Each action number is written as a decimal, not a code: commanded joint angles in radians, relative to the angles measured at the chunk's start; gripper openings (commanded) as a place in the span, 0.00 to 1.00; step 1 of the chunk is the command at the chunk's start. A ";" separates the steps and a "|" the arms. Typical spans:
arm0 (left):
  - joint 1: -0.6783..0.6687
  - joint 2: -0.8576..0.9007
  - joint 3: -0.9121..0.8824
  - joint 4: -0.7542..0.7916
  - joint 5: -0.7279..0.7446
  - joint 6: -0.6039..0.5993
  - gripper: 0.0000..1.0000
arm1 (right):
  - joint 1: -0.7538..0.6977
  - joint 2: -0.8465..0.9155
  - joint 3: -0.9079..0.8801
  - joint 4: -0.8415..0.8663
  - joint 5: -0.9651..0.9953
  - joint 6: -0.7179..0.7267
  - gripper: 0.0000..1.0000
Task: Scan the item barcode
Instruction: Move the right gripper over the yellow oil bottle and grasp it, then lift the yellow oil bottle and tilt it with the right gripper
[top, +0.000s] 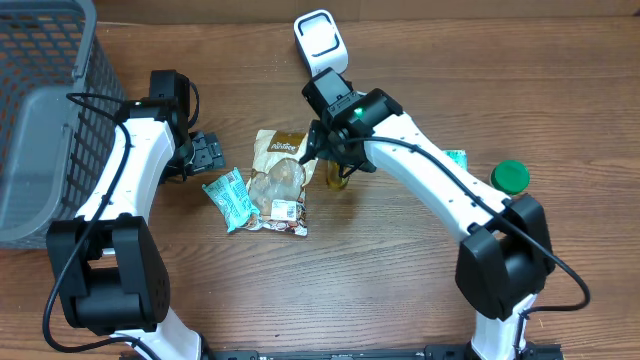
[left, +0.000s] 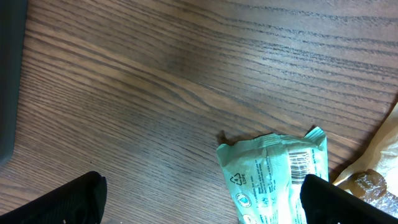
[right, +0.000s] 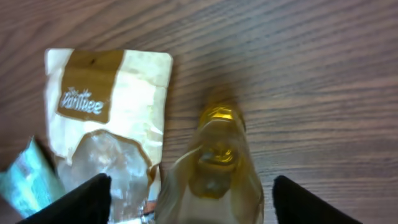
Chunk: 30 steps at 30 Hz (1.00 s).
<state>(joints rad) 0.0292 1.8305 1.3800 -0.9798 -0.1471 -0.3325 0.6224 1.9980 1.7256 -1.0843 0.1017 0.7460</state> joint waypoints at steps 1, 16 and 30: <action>0.008 -0.030 -0.003 -0.002 -0.006 0.015 0.99 | -0.001 0.017 -0.006 0.003 0.023 0.012 0.68; 0.008 -0.030 -0.003 -0.002 -0.006 0.015 1.00 | -0.027 0.017 -0.006 -0.044 0.048 -0.331 0.45; 0.008 -0.029 -0.003 -0.002 -0.006 0.015 1.00 | -0.027 0.017 -0.006 -0.051 0.025 -0.286 0.75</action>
<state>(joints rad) 0.0292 1.8305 1.3800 -0.9798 -0.1471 -0.3328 0.6010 2.0121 1.7241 -1.1378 0.1303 0.4004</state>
